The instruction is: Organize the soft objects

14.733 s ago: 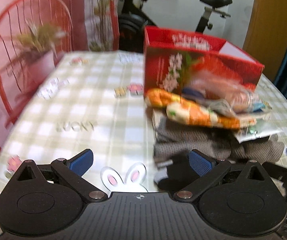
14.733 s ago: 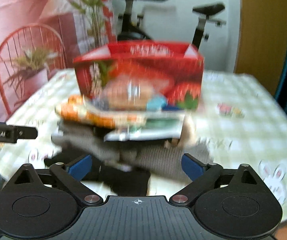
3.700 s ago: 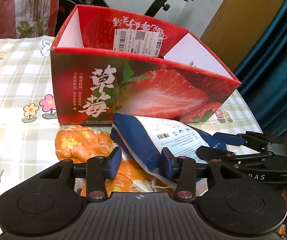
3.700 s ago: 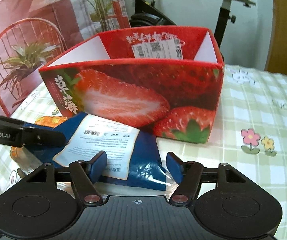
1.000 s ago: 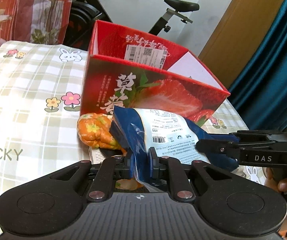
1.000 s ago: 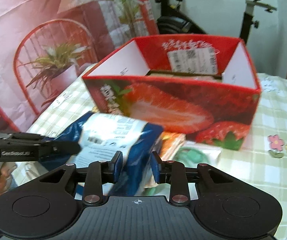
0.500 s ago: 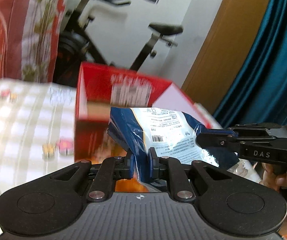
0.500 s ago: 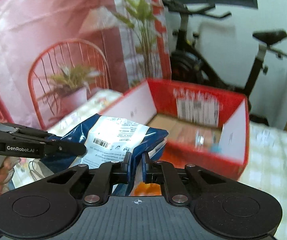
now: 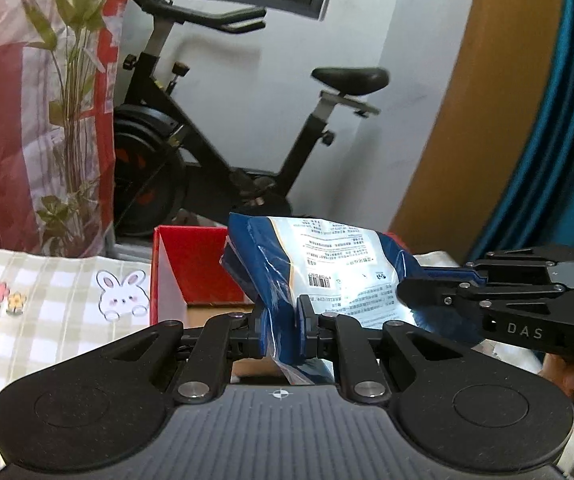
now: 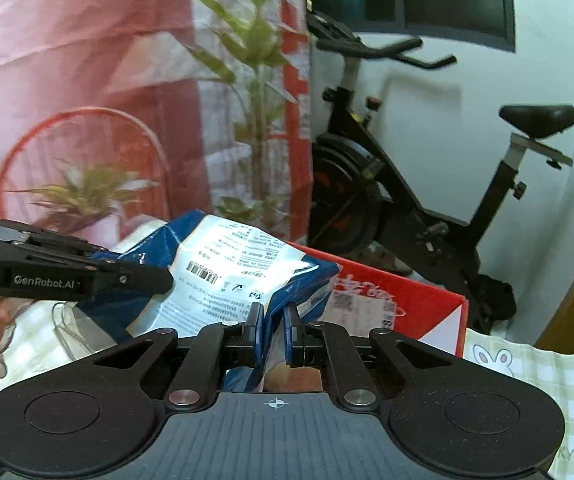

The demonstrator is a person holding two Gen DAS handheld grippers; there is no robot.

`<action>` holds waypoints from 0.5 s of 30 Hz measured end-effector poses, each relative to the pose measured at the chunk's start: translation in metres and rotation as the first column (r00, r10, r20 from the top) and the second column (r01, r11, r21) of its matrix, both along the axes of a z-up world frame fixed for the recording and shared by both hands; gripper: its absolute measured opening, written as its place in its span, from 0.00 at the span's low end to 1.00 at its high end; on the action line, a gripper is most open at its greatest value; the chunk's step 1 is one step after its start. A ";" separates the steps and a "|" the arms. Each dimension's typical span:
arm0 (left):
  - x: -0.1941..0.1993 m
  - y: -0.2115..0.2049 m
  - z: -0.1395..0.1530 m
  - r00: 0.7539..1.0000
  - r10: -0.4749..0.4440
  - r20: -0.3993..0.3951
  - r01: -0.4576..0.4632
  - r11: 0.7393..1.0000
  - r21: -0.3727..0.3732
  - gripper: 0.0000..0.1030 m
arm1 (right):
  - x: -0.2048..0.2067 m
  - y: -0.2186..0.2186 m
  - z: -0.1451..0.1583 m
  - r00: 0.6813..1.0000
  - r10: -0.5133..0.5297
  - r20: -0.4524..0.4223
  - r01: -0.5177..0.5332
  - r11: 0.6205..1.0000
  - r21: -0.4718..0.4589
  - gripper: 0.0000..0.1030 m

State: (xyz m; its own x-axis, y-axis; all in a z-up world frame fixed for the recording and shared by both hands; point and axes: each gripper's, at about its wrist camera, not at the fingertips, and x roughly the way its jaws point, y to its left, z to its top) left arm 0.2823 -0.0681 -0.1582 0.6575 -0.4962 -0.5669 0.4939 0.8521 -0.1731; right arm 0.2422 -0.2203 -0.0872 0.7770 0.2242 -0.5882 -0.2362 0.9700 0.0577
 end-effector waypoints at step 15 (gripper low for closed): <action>0.051 -0.016 -0.035 0.996 -0.016 -0.086 0.033 0.979 0.199 0.26 | 0.080 0.001 -0.071 0.974 -0.051 -0.223 0.036 0.997 -0.072 0.11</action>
